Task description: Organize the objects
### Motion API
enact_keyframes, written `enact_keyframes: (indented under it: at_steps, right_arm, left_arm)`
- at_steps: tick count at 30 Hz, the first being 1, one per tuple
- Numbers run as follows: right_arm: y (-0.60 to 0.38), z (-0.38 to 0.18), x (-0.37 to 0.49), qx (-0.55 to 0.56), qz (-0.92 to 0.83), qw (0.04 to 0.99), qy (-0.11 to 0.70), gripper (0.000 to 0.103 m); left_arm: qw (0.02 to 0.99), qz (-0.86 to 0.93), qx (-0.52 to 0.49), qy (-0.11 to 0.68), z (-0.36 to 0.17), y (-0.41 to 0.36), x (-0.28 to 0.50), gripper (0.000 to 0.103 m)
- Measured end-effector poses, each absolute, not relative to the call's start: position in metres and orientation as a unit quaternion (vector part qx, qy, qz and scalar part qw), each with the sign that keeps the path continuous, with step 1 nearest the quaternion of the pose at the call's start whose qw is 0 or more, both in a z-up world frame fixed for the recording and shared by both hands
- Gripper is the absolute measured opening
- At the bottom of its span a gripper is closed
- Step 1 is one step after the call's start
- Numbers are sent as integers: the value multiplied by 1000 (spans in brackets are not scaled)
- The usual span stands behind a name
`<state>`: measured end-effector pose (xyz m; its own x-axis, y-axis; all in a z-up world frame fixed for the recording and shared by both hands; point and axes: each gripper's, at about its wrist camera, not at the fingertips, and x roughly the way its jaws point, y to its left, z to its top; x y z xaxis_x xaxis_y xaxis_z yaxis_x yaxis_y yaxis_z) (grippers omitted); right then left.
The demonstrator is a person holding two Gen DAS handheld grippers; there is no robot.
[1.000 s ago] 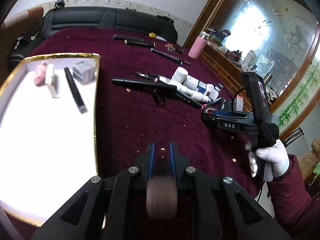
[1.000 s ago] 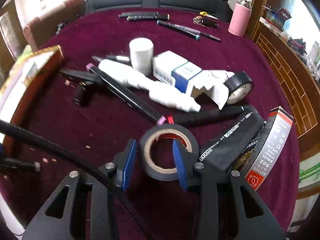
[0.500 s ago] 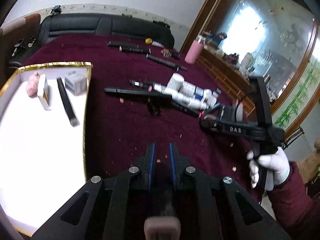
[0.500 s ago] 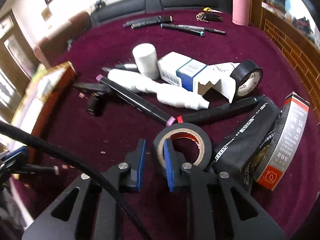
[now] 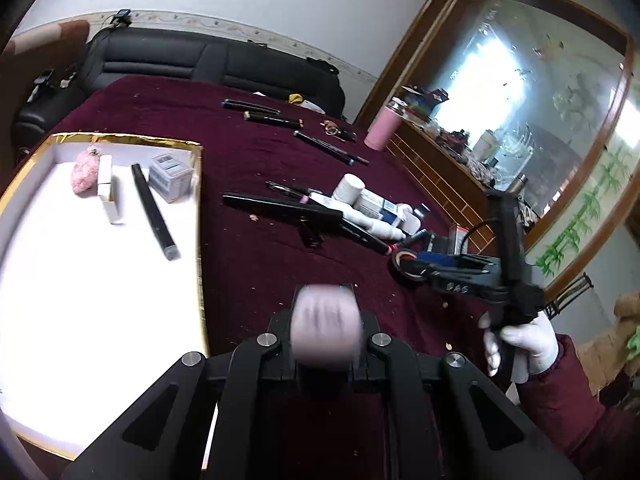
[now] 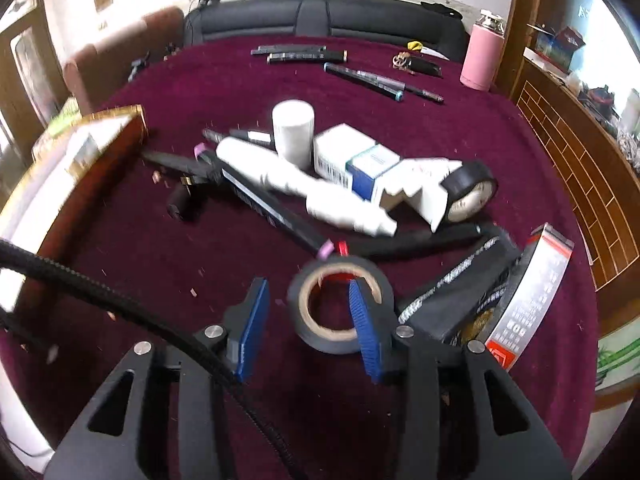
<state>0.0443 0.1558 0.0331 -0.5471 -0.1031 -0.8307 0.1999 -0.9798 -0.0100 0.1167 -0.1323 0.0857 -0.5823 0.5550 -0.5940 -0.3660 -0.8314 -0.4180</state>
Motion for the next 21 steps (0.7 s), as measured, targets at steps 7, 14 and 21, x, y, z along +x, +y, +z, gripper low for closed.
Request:
enact_keyframes:
  at_steps: [7,14,21]
  right_arm:
    - [152,6,32,460,-880,101,63,31]
    - [175,13,32,479,-869,122,-8,15]
    - [197,17,34,481,-852,169,-118,15]
  left_arm:
    - [261,881,-379,-112,83,-122,116,11]
    - [249,864,-427,-97,46,-101,105,11]
    - [214,860,-463,0,23,-61,97,14]
